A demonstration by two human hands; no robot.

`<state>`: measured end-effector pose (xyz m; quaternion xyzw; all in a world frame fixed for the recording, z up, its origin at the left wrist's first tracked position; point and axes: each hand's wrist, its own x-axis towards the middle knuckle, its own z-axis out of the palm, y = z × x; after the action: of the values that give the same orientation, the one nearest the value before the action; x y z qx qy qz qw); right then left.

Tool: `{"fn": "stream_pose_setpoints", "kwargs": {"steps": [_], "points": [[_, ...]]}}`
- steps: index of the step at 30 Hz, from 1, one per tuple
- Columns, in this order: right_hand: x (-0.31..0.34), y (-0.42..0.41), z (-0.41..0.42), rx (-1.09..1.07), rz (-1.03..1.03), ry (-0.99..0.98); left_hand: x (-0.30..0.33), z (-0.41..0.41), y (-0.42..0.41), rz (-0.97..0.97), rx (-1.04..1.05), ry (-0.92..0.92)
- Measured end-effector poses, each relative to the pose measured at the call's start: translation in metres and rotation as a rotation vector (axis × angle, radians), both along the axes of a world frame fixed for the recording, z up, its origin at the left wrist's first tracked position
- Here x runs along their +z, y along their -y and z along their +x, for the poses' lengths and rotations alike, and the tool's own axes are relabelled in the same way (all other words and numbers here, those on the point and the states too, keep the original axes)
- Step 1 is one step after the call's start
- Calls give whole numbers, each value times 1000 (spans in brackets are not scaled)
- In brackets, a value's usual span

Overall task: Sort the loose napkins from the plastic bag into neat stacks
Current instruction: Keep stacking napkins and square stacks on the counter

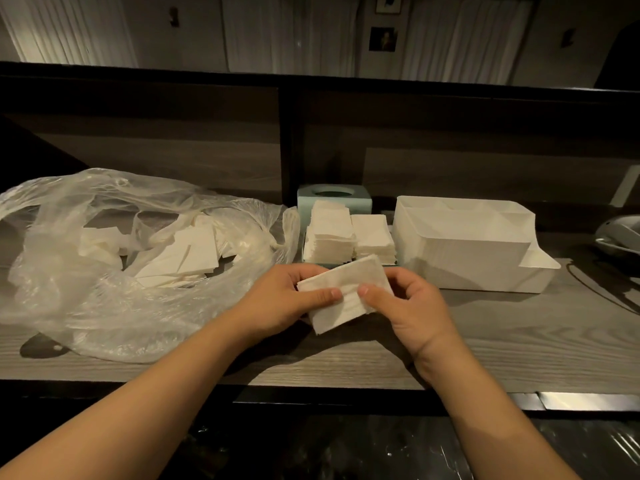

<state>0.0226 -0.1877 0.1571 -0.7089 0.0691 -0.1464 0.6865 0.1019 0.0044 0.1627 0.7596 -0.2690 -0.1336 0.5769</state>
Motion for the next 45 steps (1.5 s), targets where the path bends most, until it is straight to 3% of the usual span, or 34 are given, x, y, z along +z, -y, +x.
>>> {"fn": "stream_pose_setpoints", "kwargs": {"steps": [3, 5, 11, 14, 16, 20, 23, 26, 31, 36, 38, 42, 45], "points": [[8, -4, 3, 44, 445, -3, 13, 0, 11, -77, 50, -59], [14, -9, 7, 73, 592, -2, 21, 0, 19, -153, 87, -73], [52, 3, 31, 0, 506, 23, 39, 10, 39, -297, 193, -55], [83, 24, 49, -51, 371, -19, 54, 28, 34, -443, 325, -19], [99, 36, 62, -77, 174, -98, 60, 40, 33, -381, 385, 94], [113, 47, 89, -151, -270, -243, 59, 62, 51, 94, 338, 403], [115, 47, 106, -155, -417, -333, 47, 76, 62, 399, 198, 507], [109, 46, 122, -154, -513, -396, 30, 85, 61, 569, 116, 555], [101, 45, 141, -167, -635, -452, 16, 90, 52, 529, 119, 556], [97, 41, 151, -174, -617, -462, 12, 94, 51, 484, 102, 547], [95, 39, 152, -198, -750, -433, 12, 95, 51, 485, 98, 558], [91, 27, 147, -254, -1243, -380, 10, 97, 53, 477, 107, 584], [86, 28, 149, -294, -1399, -315, 11, 95, 55, 435, 146, 603]]}}
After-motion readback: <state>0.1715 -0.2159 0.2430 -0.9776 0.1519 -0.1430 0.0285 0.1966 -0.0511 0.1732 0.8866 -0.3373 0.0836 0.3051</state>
